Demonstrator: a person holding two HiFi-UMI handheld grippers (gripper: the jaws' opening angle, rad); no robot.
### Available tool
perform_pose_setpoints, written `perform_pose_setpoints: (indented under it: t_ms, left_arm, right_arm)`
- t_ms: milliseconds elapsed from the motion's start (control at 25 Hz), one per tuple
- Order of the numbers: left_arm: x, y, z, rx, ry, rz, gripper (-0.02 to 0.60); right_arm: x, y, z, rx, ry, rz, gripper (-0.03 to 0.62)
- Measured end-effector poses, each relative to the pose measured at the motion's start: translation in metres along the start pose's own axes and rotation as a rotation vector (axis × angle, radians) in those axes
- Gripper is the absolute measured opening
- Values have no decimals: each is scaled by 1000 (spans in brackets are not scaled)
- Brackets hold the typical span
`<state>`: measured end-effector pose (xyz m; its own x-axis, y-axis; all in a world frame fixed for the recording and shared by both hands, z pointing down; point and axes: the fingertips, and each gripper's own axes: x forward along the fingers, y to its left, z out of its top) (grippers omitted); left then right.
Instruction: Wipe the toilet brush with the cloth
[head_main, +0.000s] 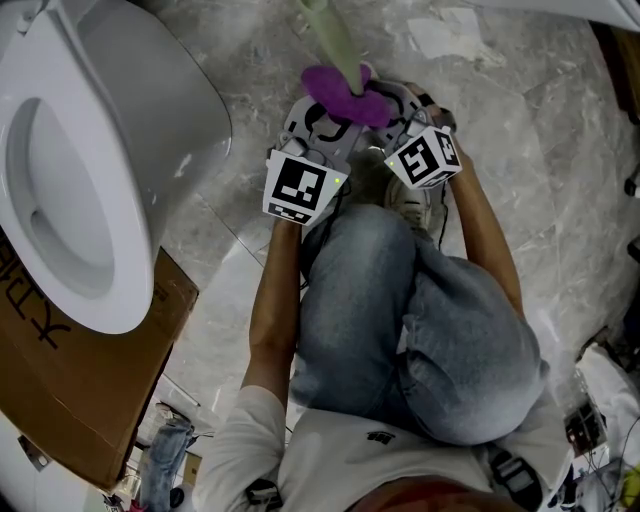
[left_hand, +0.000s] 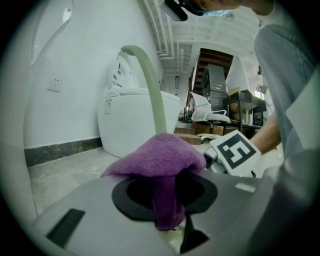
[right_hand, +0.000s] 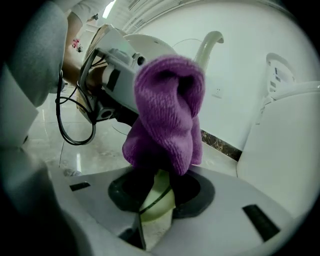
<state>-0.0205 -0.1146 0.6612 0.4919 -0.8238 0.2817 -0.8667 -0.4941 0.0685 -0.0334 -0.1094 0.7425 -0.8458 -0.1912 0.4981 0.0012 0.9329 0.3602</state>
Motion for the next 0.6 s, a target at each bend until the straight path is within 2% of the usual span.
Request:
perform_pose_setpoints:
  t_ms: [320,600]
  left_arm:
    - [11,1,-36,-13,67,4,106]
    - [9,1,-39,-34,54,19,110]
  right_arm:
    - [-1,0,0,-12,-8,-10,97]
    - [0,2,-1,-6,1,-11,101]
